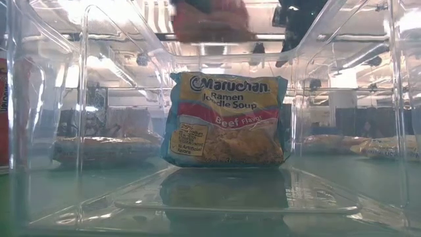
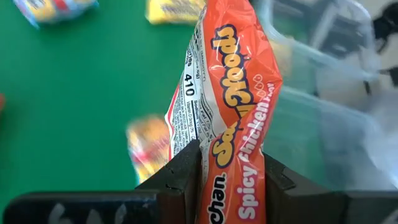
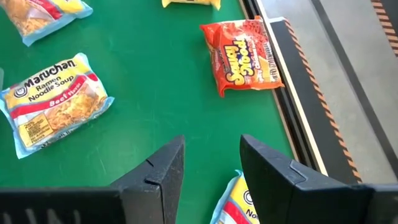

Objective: Sort Maruchan noodles
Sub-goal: Put the orange noodle pack into the left transparent bin

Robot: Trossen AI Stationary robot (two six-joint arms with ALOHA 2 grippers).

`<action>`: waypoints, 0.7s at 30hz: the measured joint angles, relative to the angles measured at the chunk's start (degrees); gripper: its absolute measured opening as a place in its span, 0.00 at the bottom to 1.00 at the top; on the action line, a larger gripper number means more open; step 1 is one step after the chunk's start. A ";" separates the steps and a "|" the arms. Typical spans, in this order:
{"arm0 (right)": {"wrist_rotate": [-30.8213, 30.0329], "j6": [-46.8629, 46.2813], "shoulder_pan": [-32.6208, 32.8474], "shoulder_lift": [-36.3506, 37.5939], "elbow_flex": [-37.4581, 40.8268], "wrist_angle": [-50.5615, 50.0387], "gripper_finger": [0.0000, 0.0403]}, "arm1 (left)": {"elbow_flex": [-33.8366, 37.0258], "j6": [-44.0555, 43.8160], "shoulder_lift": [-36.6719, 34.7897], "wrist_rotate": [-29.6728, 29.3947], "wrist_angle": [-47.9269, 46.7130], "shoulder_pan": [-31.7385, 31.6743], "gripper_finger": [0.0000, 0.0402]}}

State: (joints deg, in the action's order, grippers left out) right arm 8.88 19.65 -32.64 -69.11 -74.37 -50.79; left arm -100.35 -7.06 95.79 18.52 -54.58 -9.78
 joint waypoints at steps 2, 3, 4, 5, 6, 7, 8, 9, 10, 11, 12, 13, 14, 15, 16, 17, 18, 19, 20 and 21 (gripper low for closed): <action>-0.02 -0.03 0.00 -0.02 0.02 -0.01 0.36 | 3.24 -2.69 -3.19 0.01 -2.41 2.16 0.20; -0.02 -0.29 0.00 -0.02 0.02 0.00 0.36 | 5.50 -4.47 -4.90 0.00 -2.94 3.37 0.20; -0.02 -0.71 0.00 -0.02 0.02 -0.01 0.36 | 7.75 -6.43 -6.52 0.00 -2.79 4.68 0.20; -0.02 -1.50 0.00 -0.02 0.02 -0.02 0.36 | 10.15 -8.60 -8.23 -0.04 -2.40 6.09 0.20; -0.04 -2.46 0.00 -0.02 0.02 -0.04 0.36 | 12.52 -10.80 -9.90 -0.18 -2.33 7.60 0.20; -0.07 -3.54 0.00 -0.02 0.02 -0.11 0.36 | 14.85 -13.17 -11.64 -0.39 -1.99 9.18 0.20; -0.07 -4.23 0.00 -0.02 0.02 -0.22 0.36 | 16.88 -15.59 -13.50 -1.12 -1.75 10.80 0.20; -0.09 -5.18 0.00 -0.02 0.02 -0.42 0.36 | 18.78 -18.18 -15.34 -2.56 -1.30 12.61 0.20; -0.09 -5.92 0.00 -0.02 0.02 -0.65 0.36 | 20.45 -20.74 -17.30 -4.33 -1.06 14.50 0.20; -0.08 -6.88 0.00 -0.02 0.02 -0.95 0.36 | 22.07 -23.36 -19.16 -6.48 -1.01 16.53 0.20; -0.07 -7.82 0.00 -0.02 0.02 -1.31 0.36 | 23.57 -26.04 -21.15 -8.29 -1.08 18.58 0.20; -0.07 -8.61 0.00 -0.02 0.02 -1.68 0.36 | 25.00 -28.79 -23.01 -10.19 -1.13 20.83 0.20; -0.07 -9.88 0.00 -0.02 0.02 -2.03 0.36 | 26.33 -31.78 -24.98 -12.07 -1.08 23.18 0.20; -0.08 -11.02 0.00 -0.02 0.02 -2.32 0.36 | 27.70 -34.84 -27.01 -13.87 -1.19 25.82 0.20; -0.08 -11.93 0.00 -0.02 0.02 -2.75 0.36 | 29.15 -38.20 -29.04 -16.11 -1.46 28.69 0.20; -0.07 -13.04 0.00 -0.02 0.02 -3.18 0.36 | 30.72 -41.92 -31.06 -18.03 -1.48 31.61 0.20; -0.09 -14.17 0.00 -0.02 0.02 -3.55 0.36 | 32.39 -45.82 -32.81 -19.81 -1.54 34.66 0.20; -0.08 -15.20 0.00 -0.02 0.02 -3.78 0.36 | 34.10 -49.59 -34.51 -21.21 -1.54 37.52 0.20; -0.09 -16.05 0.00 -0.02 0.02 -4.04 0.36 | 35.86 -53.22 -35.79 -22.42 -1.70 40.33 0.20; -0.07 -16.98 0.00 -0.02 0.02 -4.47 0.36 | 37.37 -56.41 -36.89 -23.46 -1.90 42.89 0.20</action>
State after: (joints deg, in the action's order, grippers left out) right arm 8.81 2.67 -32.64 -69.12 -74.35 -55.25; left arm -62.98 -63.47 58.91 -4.93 -56.47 33.11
